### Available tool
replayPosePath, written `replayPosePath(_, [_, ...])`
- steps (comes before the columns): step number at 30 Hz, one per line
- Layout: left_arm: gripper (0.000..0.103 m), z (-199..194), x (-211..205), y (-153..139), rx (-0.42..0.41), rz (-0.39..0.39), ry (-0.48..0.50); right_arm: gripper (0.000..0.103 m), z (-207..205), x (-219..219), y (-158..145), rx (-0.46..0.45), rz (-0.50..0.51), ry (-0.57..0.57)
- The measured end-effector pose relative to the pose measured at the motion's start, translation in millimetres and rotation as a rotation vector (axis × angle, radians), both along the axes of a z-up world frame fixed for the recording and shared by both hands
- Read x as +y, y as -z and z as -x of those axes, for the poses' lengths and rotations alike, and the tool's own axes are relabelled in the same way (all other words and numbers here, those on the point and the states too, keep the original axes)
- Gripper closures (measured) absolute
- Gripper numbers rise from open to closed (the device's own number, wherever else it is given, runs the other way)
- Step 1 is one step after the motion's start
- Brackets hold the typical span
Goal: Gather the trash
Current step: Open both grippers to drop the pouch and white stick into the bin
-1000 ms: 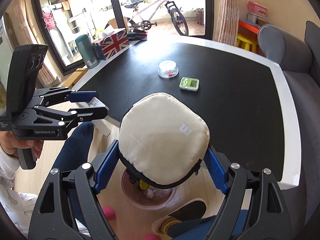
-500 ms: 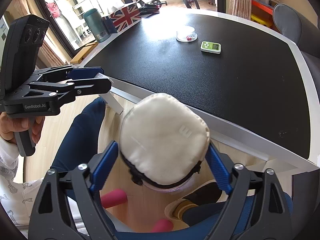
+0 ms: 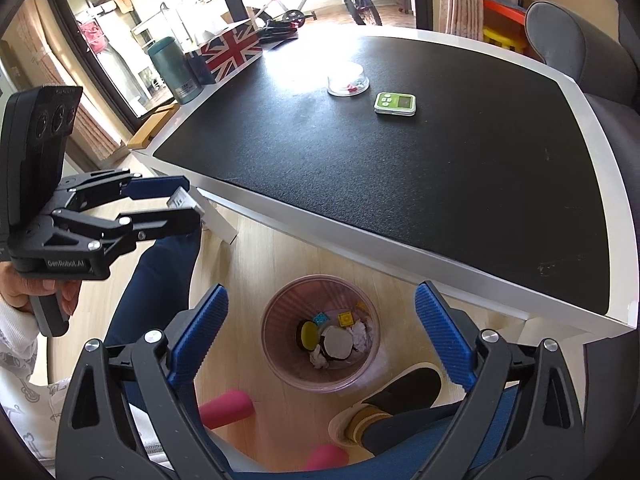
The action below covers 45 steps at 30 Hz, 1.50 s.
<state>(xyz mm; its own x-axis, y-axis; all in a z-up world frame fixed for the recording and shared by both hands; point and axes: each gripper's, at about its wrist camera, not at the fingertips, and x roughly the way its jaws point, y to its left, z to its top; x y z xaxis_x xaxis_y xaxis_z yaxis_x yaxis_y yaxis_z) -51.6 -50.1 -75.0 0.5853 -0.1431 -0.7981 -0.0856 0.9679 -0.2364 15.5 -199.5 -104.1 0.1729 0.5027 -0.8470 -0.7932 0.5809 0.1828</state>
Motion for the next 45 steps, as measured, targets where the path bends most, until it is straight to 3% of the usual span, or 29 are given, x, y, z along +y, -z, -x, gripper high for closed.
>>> replayPosePath(17, [0.045,-5.0,-14.2,14.3,0.049,0.019,0.052,0.009,-12.9,-12.9,-6.8,-0.013,-0.017,0.061])
replayPosePath(18, [0.037,-5.8,-14.4,14.4,0.050,0.019,0.050,0.009,-12.5,-13.8,-6.6,-0.012,-0.017,0.062])
replayPosePath(19, [0.020,-5.8,-14.3,13.8,0.044,0.019,0.048,0.009,-12.6,-14.0,-6.3,-0.011,-0.017,0.063])
replayPosePath(20, [0.014,-6.0,-14.0,13.0,0.033,0.019,0.043,0.009,-12.8,-14.1,-6.2,-0.011,-0.016,0.063])
replayPosePath(25, [0.009,-6.8,-10.1,11.2,0.033,0.016,0.017,0.009,-12.6,-14.7,-5.8,-0.010,-0.018,0.066])
replayPosePath(45, [0.008,-11.5,7.5,0.9,-0.005,0.002,-0.035,0.007,-28.5,-2.8,-12.5,-0.026,-0.028,0.083])
